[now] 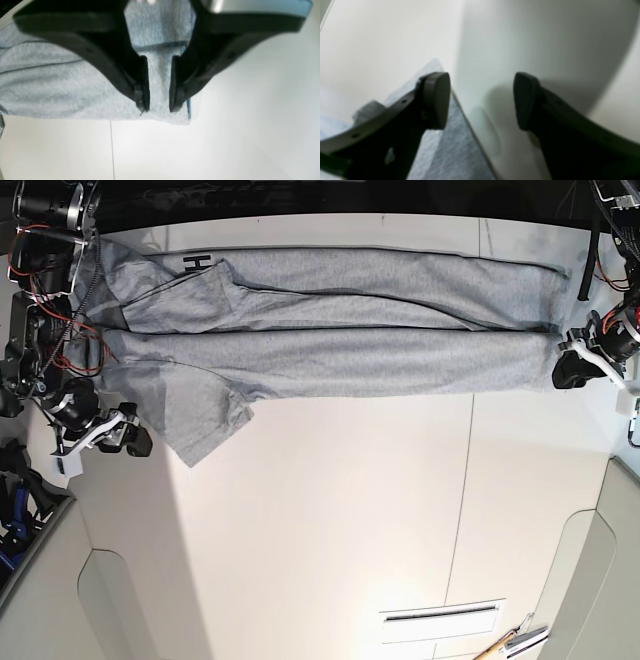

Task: Fold the T-shirt properly
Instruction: 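Regrasp the long folded strip at both ends and straighten it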

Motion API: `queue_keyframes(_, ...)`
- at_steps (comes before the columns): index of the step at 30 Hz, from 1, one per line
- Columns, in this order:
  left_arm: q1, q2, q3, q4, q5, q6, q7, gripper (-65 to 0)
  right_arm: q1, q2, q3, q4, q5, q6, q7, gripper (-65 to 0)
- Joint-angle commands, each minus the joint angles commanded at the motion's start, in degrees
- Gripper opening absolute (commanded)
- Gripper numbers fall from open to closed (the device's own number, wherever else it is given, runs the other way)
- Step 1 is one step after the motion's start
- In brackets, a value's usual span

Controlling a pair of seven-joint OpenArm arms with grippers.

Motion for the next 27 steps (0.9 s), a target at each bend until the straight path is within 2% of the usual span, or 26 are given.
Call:
queue_keyframes(8, 0.0, 1.25, 0.0, 0.0, -1.16, 0.0, 0.0, -46.8, -0.63, -0.22, -6.12, 0.0, 1.62, 0.04, -2.01, -25.5)
queue_keyframes(14, -0.02, 2.49, 0.0, 0.0, -1.16, 0.0, 0.0, -46.8, -0.63, -4.61, -6.08, 0.0, 2.58, 0.46, -6.47, -25.6)
queue_keyframes(21, 0.0, 2.49, 0.0, 0.0, -0.24, 0.0, 0.2, -46.8, -0.61, -7.63, -6.08, 0.28, 2.6, 0.48, -6.71, -26.0)
queue_keyframes(22, 0.0, 2.49, 0.0, 0.0, 0.17, 0.0, 0.22, -46.8, -0.61, -7.61, -6.08, 0.33, 2.6, 0.46, -6.71, -28.1)
queue_keyframes(24, 0.0, 2.49, 0.0, 0.0, 0.85, 0.0, 0.22, -46.8, -0.61, -7.58, -6.08, 0.46, 2.6, 0.46, -6.73, -38.2)
queue_keyframes(27, 0.0, 2.49, 0.0, 0.0, 0.79, 0.0, 0.2, -46.8, -0.48, -7.58, -6.08, 0.46, 2.6, 0.46, -6.73, -62.3)
